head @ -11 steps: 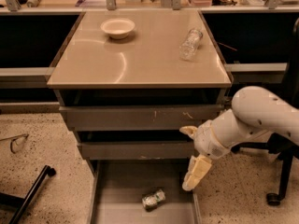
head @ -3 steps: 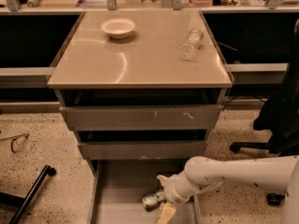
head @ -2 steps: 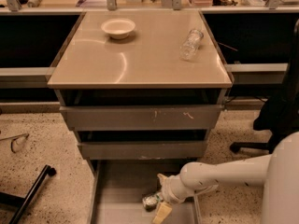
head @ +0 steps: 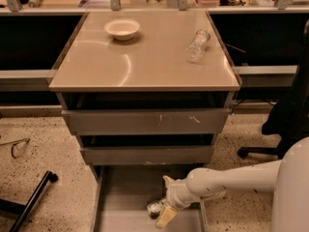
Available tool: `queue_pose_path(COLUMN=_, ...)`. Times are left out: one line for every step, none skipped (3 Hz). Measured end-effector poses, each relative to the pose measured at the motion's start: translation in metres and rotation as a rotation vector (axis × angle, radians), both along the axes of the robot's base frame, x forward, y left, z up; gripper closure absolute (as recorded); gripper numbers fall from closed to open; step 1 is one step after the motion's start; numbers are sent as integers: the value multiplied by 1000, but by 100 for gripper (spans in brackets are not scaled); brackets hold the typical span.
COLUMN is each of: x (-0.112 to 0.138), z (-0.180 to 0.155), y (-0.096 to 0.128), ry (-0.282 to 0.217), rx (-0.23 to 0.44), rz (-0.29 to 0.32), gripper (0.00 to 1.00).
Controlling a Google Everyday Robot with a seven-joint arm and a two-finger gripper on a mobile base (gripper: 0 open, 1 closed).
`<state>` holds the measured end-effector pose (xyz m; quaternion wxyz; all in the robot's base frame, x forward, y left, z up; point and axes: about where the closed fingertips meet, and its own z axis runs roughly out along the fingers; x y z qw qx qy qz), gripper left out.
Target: Pick 7up can from bottom drawer and place on counter
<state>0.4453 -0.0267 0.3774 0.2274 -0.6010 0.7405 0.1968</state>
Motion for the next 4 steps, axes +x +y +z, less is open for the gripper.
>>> queue_pose_path(x=7, z=-9, y=2, ry=7, rx=23, rz=6, gripper=0)
queue_pose_path(x=33, z=-44, y=12, ry=-22, rx=39, rz=62, gripper=0)
queue_pose_path(x=65, z=-94, y=17, ry=-46, rx=41, rz=84, gripper=0)
queue_pose_path(x=84, z=-136, y=16, ry=-74, rx=36, rz=86, gripper=0)
